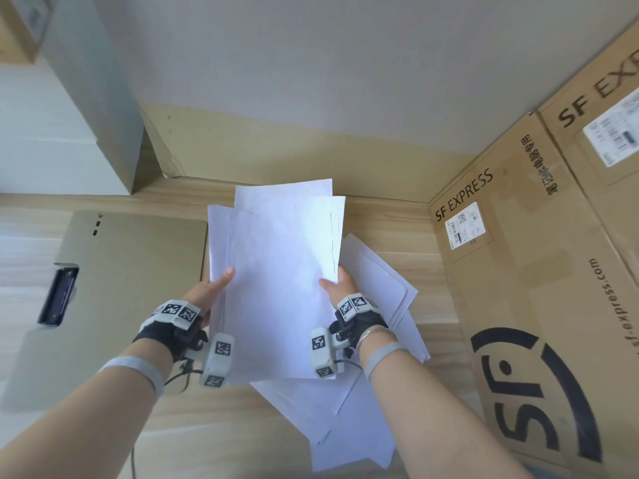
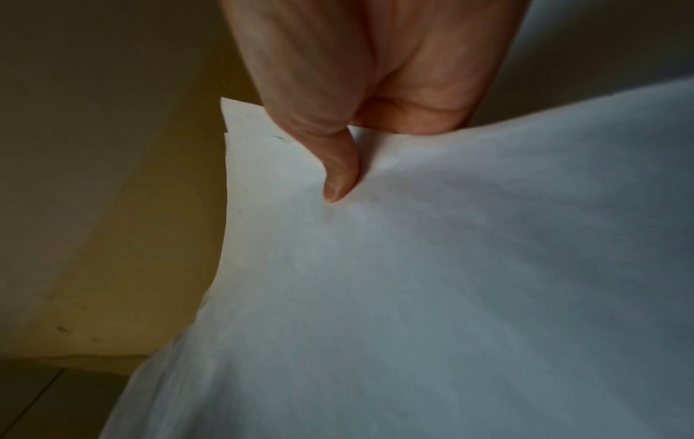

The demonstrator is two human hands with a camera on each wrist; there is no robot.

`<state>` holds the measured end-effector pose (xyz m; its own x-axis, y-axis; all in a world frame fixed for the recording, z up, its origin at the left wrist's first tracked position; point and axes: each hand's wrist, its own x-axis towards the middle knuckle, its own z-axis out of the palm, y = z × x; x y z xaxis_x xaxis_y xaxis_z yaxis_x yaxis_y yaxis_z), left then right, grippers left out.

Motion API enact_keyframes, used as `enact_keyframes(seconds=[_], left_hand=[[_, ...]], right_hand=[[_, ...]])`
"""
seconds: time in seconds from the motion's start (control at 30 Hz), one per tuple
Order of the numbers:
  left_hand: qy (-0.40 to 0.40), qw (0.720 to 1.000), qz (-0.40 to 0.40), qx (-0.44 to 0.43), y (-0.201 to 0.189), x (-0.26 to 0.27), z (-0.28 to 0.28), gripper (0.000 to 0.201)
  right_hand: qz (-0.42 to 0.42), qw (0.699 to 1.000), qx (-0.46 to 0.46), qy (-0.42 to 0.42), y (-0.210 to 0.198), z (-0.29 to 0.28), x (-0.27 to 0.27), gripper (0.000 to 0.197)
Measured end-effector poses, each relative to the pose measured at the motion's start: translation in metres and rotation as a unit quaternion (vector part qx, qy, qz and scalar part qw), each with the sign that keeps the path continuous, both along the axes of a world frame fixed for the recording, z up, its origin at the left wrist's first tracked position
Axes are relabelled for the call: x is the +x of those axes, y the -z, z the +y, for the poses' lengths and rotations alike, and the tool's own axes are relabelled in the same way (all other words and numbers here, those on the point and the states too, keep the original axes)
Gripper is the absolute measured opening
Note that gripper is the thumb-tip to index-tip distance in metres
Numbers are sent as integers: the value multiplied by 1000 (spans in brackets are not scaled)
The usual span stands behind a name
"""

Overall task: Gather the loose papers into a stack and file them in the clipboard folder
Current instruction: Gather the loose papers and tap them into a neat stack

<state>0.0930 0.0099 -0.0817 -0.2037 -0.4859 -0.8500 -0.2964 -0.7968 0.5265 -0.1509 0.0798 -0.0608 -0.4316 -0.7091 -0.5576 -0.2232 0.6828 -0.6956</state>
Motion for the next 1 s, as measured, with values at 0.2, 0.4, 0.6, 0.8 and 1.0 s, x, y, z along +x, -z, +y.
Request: enact_keyframes(seconds=[0.2, 0.4, 0.6, 0.8, 1.0], left_hand=[[-9, 992, -73, -104, 11, 0, 0, 44], [-25, 990, -54, -128, 1, 2, 7, 36], [-25, 992, -46, -111, 2, 3, 10, 37], [-18, 994, -49, -93, 8, 6, 12, 38], [-19, 995, -57, -83, 11, 10, 7, 42]], right_hand=[[30, 999, 25, 38, 3, 16, -12, 31], [140, 949, 208, 189, 5, 58, -47, 60], [76, 950, 118, 280, 3, 59, -55, 82], [7, 966, 159, 202, 1, 62, -52, 45], [114, 960, 90, 238, -13, 58, -71, 16]])
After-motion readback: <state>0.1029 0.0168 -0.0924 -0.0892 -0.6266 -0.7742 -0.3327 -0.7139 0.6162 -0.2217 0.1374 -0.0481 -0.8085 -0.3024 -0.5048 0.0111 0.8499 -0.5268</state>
